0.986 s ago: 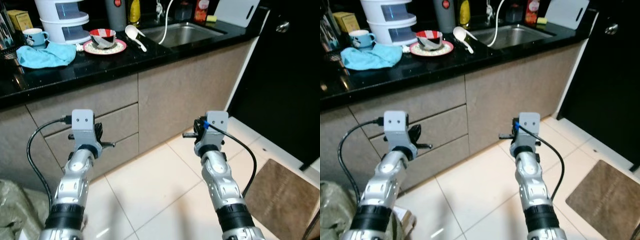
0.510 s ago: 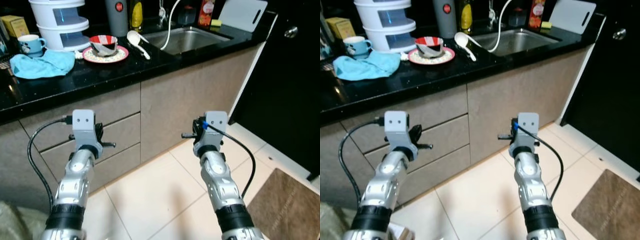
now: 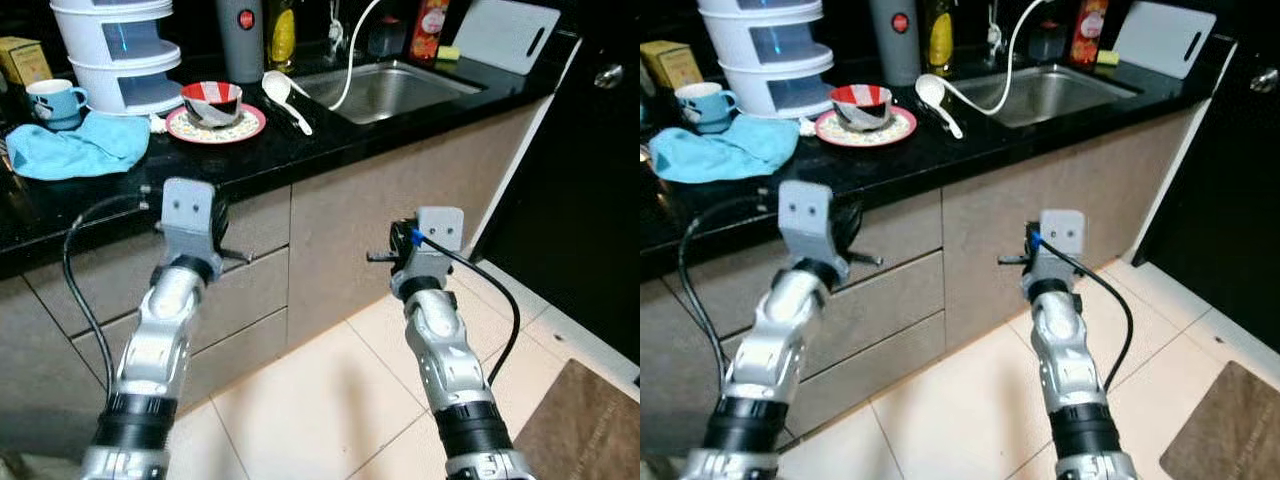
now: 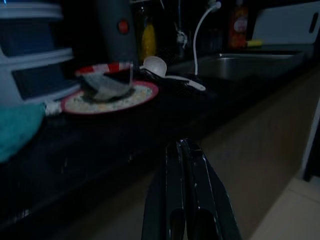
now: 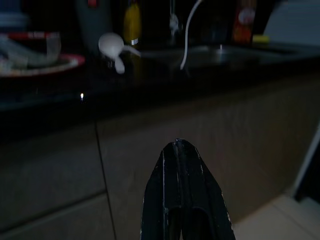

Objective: Kitchen organization

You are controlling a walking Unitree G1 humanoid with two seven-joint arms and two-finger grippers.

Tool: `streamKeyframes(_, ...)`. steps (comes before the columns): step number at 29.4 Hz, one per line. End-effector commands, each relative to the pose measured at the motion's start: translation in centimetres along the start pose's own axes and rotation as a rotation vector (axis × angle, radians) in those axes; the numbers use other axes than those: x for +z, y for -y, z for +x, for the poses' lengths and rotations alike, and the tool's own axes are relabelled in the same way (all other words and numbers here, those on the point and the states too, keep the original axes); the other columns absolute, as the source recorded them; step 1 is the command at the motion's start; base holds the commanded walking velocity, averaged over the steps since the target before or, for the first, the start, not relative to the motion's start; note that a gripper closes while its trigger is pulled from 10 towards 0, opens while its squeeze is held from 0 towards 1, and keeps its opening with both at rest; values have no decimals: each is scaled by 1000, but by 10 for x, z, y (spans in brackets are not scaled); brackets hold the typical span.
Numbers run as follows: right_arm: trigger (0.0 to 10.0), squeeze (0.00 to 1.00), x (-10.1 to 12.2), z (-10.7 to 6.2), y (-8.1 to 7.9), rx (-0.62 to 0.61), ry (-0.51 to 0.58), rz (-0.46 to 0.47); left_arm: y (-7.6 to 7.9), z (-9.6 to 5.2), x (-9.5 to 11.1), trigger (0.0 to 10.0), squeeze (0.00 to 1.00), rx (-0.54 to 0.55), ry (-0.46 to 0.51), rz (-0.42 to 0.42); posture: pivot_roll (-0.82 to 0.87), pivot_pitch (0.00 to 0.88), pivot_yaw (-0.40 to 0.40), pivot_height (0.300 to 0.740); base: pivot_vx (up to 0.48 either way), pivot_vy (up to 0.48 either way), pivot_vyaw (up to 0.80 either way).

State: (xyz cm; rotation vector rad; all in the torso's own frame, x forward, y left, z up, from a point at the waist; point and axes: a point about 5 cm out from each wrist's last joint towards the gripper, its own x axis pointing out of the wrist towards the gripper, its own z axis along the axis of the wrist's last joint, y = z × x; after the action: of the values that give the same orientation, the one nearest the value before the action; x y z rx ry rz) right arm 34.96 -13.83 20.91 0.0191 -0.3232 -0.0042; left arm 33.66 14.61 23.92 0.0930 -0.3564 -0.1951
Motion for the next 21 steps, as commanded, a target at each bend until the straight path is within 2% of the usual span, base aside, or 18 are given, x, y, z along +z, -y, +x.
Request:
streamKeyframes(1, 10000, 0, 11, 3, 2, -6, 36, -27, 3, 4, 4, 10000, 0, -21, 0, 3, -30, 90, 8, 740, 371, 0, 0)
streamKeyframes(4, 10000, 0, 31, 6, 2, -11, 120, -73, -5, 4, 0, 10000, 0, 7, -17, -7, -32, 91, 11, 740, 372, 0, 0)
streamKeyframes(9, 10000, 0, 47, 6, 3, -19, 187, -97, -9, 4, 4, 10000, 0, 18, -15, -8, -32, 93, 12, 740, 370, 0, 0)
streamKeyframes(21, 10000, 0, 59, 6, 1, -7, 219, -91, -14, 9, 15, 10000, 0, 29, 13, -3, -33, 92, 12, 740, 372, 0, 0)
